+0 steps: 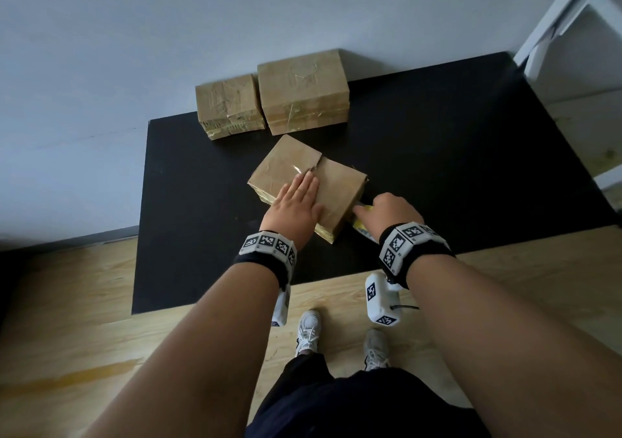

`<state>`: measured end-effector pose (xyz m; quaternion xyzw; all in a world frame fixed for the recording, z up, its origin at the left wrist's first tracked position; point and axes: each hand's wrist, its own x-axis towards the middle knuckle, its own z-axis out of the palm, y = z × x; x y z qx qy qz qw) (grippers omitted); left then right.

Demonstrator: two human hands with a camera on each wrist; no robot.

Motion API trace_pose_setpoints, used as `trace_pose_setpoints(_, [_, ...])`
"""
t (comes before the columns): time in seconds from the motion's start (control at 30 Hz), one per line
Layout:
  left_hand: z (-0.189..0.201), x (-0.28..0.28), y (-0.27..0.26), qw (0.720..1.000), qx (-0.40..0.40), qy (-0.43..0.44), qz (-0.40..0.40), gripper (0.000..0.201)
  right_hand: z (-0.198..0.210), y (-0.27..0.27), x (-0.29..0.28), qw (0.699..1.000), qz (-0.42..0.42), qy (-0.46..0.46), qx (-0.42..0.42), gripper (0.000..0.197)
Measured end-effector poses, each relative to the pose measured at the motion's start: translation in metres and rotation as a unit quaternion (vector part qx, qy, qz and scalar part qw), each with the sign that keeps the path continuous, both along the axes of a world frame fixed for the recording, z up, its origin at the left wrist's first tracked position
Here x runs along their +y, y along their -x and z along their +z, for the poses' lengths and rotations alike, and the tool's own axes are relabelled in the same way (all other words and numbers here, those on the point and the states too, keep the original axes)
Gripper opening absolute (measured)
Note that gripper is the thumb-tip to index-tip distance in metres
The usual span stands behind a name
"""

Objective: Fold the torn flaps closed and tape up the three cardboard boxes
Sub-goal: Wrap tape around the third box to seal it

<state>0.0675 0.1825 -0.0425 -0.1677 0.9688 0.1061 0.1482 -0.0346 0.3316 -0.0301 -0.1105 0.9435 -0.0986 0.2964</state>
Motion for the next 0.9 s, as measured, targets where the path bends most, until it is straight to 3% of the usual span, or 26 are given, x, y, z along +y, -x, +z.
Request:
trace_pose_setpoints(0.17, [-0.002,0.002,0.001,1.0,-0.009,-0.005,0.005,0.061,0.001,0.001,0.001,1.0,0.006,-0.003,-0.006,0.042])
trace_pose_setpoints(0.33, [0.0,0.012,-0.007,0.999,0.039,0.025,0.021,0.066,0.001,0.001,0.004,1.0,0.007,0.01,-0.004,0.039])
trace_pose_setpoints(0.53, [-0.007,0.015,-0.007,0.999,0.001,-0.01,0.038,0.064,-0.002,0.001,0.0,1.0,0.018,0.008,0.001,0.04])
trace_pose_setpoints(0.73, [-0.003,0.001,-0.006,0.998,0.032,0.013,0.05,0.069,-0.004,0.004,0.0,1.0,0.023,0.008,-0.004,0.04])
trace_pose_setpoints(0.9, [-0.001,-0.011,0.005,0.997,-0.023,-0.021,0.067,0.069,-0.005,0.003,-0.005,1.0,0.016,-0.007,-0.013,0.036])
